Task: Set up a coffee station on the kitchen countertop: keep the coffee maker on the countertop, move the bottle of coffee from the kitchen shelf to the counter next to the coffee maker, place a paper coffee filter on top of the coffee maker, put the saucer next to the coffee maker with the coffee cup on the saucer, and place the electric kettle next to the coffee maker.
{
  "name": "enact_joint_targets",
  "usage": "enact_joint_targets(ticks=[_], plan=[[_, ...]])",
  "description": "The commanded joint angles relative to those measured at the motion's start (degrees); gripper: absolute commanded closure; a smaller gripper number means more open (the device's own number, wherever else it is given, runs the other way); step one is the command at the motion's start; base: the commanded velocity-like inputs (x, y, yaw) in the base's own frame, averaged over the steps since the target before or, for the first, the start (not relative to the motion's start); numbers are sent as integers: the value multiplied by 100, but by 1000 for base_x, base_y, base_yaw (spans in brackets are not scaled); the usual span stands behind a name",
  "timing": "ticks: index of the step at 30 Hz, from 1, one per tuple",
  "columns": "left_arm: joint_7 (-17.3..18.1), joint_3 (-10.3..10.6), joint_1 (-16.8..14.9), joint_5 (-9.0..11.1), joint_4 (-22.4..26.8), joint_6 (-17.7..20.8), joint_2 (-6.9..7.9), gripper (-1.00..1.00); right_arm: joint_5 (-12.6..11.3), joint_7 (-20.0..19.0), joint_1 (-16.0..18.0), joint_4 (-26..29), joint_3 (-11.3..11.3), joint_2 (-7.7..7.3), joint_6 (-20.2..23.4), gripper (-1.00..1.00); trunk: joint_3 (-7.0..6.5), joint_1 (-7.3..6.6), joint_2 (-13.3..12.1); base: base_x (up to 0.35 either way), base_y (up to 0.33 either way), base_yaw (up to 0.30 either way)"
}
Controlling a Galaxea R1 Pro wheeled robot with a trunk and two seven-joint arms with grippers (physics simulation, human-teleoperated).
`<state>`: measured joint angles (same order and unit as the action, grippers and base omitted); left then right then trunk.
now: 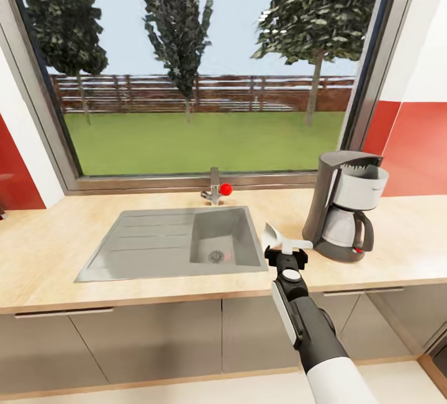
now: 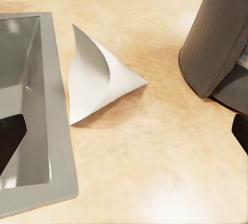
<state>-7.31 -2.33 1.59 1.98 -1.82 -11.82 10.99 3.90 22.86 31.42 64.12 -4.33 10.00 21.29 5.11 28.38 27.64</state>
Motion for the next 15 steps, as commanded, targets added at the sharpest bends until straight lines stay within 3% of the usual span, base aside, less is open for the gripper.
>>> enact_joint_targets(ticks=[1,15], plan=[[2,-21,-3,20,-11,-34,0,-100,43,19,4,5,-6,0,51,-100,10,4,9,185,1,0],[2,4,122,14,-43,-23,-1,-100,47,26,4,-189,12,0,51,-100,10,4,9,270,0,0]])
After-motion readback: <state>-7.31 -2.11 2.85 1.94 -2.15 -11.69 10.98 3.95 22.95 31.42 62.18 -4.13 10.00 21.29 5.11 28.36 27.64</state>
